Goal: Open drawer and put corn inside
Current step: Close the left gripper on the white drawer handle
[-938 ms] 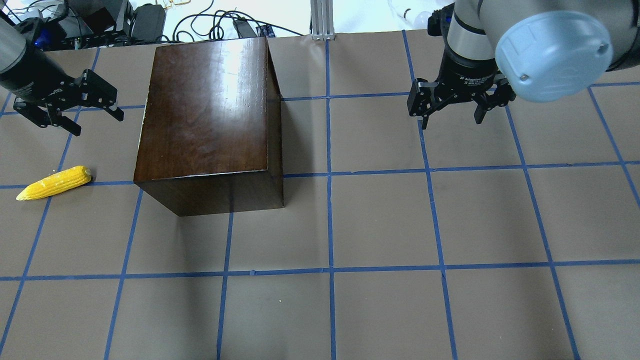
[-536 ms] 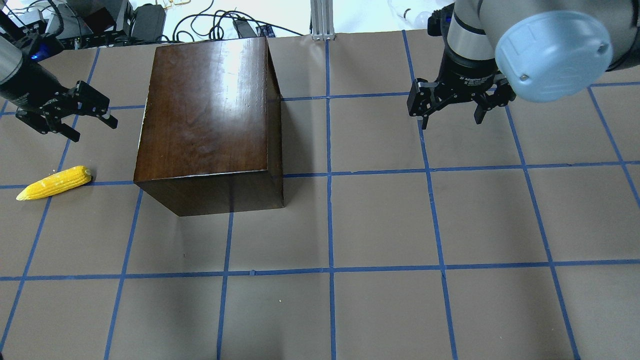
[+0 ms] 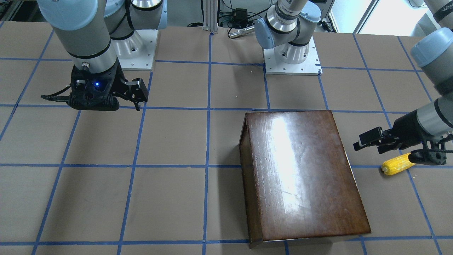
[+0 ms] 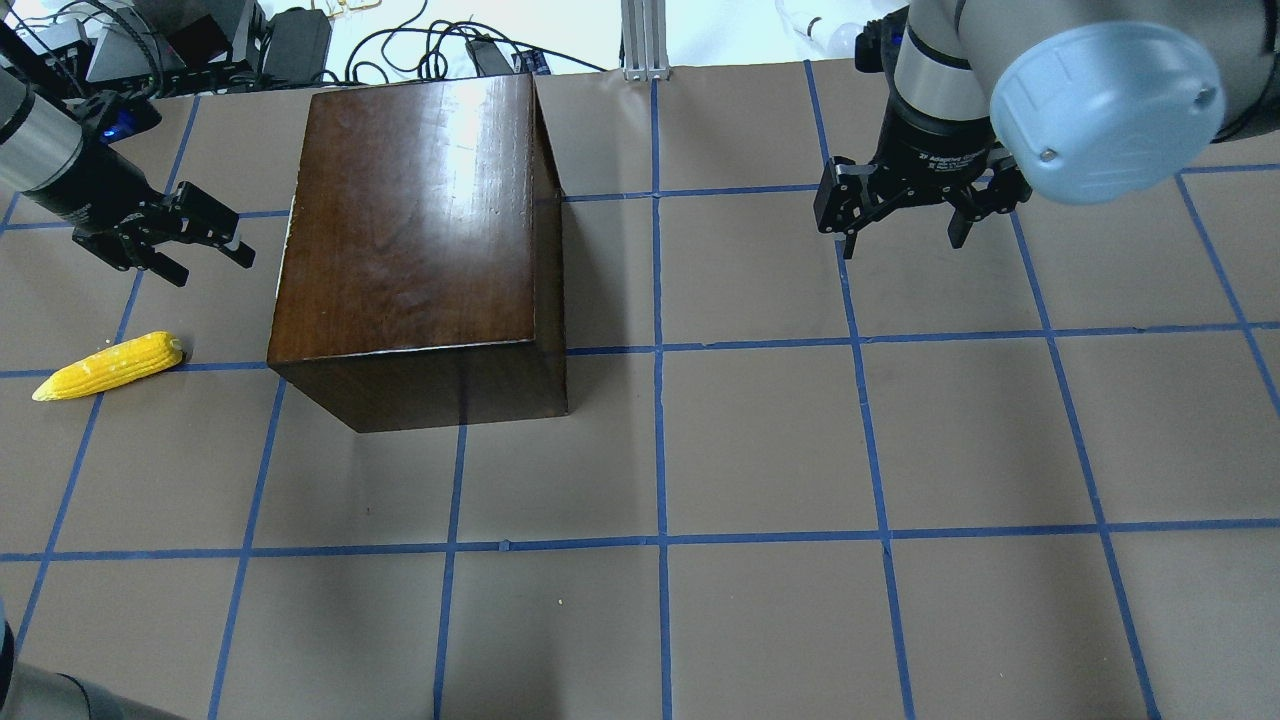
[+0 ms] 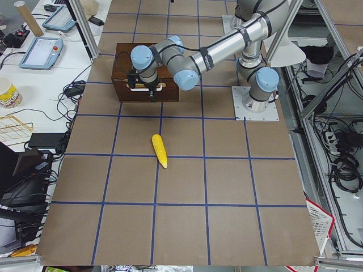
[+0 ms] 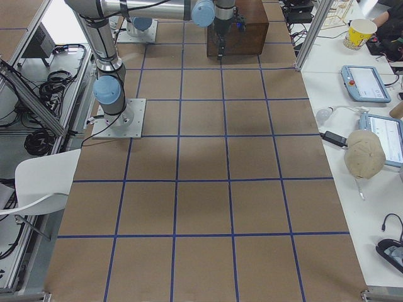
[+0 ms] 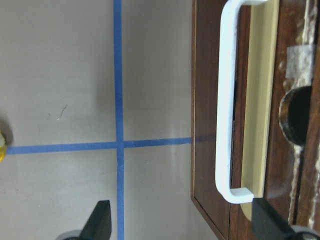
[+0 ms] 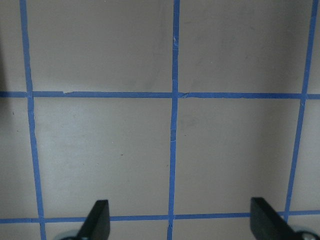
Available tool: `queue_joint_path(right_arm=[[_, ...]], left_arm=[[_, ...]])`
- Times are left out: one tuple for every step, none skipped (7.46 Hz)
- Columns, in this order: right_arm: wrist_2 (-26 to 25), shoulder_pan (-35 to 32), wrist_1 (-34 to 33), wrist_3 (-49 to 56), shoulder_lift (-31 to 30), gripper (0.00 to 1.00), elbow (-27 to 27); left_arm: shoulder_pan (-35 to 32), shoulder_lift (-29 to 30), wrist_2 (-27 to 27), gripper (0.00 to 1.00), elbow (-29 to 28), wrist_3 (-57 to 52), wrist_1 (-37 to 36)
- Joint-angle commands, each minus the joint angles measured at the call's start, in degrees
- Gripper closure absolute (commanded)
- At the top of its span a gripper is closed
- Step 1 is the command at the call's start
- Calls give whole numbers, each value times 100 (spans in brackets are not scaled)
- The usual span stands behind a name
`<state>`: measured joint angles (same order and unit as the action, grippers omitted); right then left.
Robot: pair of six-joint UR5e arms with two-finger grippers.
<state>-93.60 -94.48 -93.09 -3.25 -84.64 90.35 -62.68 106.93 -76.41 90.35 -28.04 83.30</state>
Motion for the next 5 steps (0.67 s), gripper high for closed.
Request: queue_joint_path(right_arm=[[9,0,-7,0,0,0,0],[9,0,-7,0,0,0,0],[9,0,2,0,0,0,0],[9,0,-7,0,0,0,0],[9,0,2,0,0,0,0]], left_arm=[[2,204,144,0,1,-342,-121],[2,231,135,0,1,-334,-165],[2,310,144,0,-52,-291,-157],[2,354,153,0,-61,-264,-157],[2,415,301,0,-70,-238,-165]])
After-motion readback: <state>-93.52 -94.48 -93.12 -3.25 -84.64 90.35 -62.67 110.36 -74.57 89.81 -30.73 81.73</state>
